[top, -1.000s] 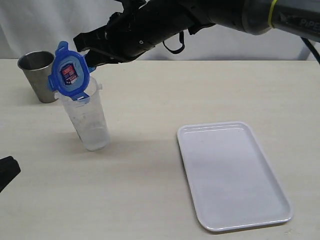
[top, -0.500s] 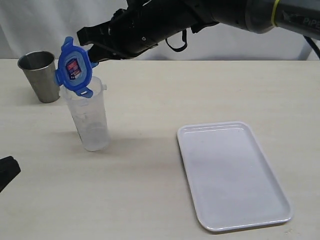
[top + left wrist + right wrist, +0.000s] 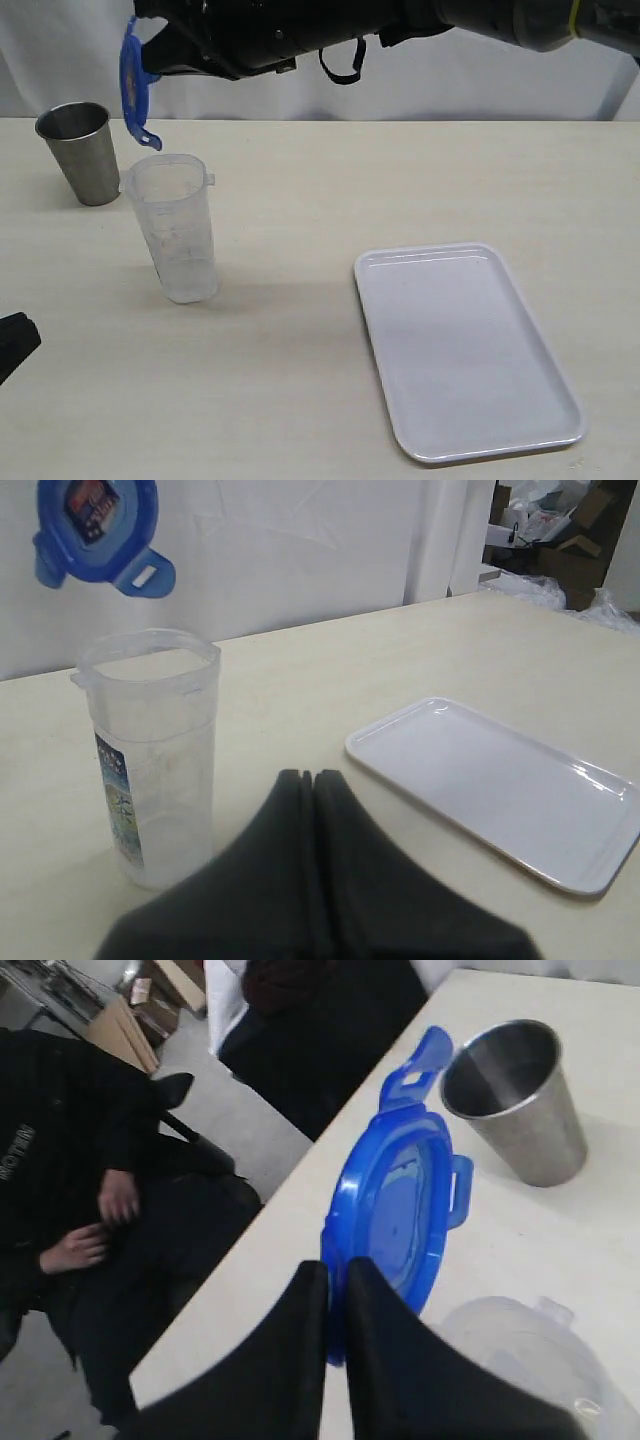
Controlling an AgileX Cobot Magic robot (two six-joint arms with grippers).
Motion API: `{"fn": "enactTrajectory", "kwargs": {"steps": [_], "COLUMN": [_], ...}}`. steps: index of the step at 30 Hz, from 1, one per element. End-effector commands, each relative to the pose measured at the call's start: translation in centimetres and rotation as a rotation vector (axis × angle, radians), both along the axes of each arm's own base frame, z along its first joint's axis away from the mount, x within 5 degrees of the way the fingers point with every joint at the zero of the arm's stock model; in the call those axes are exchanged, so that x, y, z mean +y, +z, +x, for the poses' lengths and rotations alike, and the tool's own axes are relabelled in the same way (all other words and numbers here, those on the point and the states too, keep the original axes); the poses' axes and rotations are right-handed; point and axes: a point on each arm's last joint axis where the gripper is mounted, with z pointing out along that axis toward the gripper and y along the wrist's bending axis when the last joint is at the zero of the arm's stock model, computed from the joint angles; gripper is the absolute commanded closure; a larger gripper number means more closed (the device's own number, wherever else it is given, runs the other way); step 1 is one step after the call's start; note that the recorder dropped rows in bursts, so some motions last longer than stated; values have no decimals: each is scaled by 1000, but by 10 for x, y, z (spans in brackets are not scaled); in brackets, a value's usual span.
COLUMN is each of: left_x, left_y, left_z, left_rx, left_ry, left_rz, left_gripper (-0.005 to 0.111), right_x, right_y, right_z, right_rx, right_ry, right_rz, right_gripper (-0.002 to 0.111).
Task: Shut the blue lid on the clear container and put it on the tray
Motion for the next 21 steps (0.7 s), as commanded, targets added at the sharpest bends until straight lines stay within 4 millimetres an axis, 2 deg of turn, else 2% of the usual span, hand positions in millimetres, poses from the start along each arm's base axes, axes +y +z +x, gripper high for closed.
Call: {"fn": "enactTrajectory", "kwargs": {"steps": [1,9,17,21], "left_x": [0,0,0,0], "left_y": [-2,-2,-2,-2], "left_z": [0,0,0,0], "left_rx": [27,31,31,32], "left_ry": [1,2,2,2], "left_rz": [-12,-15,-15,-16], "left_gripper": [107,107,107,107], "right_x": [1,16,13,12], "right_y": [16,3,-9,-10], "right_z": [-8,-29,-28,-29], "right_rx": [19,107,126,156], "right_ry": [53,171,133,125], "right_rz": [88,41,-83,-91], "right_gripper": [104,104,104,104]}}
